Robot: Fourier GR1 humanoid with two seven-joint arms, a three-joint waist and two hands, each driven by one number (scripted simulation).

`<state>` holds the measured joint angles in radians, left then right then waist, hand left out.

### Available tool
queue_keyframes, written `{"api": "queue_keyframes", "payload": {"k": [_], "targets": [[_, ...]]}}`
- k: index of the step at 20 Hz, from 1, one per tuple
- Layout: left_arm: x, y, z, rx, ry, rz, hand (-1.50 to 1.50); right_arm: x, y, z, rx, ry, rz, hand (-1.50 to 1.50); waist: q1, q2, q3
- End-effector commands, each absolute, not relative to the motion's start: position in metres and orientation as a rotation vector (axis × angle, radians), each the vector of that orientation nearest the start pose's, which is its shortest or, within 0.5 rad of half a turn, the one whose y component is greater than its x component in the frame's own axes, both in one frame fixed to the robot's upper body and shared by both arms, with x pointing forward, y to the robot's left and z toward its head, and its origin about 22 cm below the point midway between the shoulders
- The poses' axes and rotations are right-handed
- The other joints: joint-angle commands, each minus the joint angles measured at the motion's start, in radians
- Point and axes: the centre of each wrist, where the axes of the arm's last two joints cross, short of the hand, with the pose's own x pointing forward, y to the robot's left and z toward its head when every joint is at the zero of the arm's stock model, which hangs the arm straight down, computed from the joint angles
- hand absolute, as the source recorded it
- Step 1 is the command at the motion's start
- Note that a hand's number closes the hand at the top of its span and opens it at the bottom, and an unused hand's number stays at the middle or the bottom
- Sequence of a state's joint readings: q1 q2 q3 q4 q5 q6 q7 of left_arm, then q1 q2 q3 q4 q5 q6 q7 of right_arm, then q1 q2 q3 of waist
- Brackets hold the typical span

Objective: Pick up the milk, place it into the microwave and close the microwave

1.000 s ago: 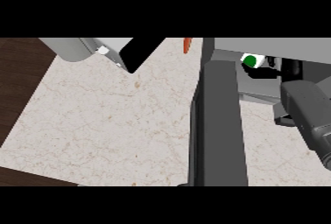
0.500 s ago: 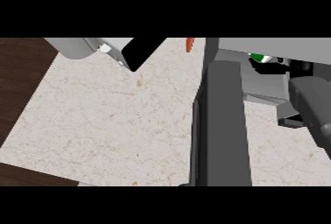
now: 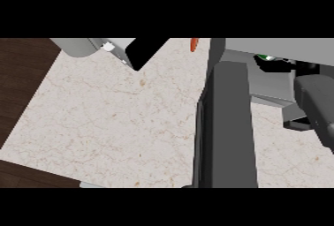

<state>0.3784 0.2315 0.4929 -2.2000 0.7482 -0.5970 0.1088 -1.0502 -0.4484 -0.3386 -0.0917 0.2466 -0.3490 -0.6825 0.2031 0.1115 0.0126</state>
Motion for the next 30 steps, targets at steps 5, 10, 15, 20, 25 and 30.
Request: {"api": "queue_keyframes", "payload": {"k": [5,10,15,20,25,30], "targets": [[0.117,0.364,0.125,-0.271,-1.952,-0.153,-1.5,0.446,-0.3,0.077,-0.598,-1.908,0.124,-1.5,0.015,-0.008,0.002],[0.123,0.36,0.127,-0.28,-1.955,-0.179,-1.5,0.451,-0.273,0.074,-0.529,-1.825,0.324,-1.5,0.033,-0.012,-0.006],[0.13,0.358,0.127,-0.275,-1.939,-0.195,-1.5,0.462,-0.238,0.092,-0.568,-1.801,0.321,-1.5,0.023,-0.017,-0.008],[0.134,0.361,0.121,-0.292,-1.918,-0.181,-1.5,0.464,-0.204,0.09,-0.565,-1.806,0.281,-1.5,0.019,-0.019,-0.009],[0.134,0.357,0.117,-0.305,-1.899,-0.198,-1.5,0.464,-0.198,0.09,-0.523,-1.863,0.287,-1.5,0.002,-0.027,-0.007],[0.138,0.359,0.107,-0.318,-1.87,-0.193,-1.5,0.465,-0.192,0.093,-0.57,-1.896,0.216,-1.5,-0.032,-0.037,-0.009]]}}
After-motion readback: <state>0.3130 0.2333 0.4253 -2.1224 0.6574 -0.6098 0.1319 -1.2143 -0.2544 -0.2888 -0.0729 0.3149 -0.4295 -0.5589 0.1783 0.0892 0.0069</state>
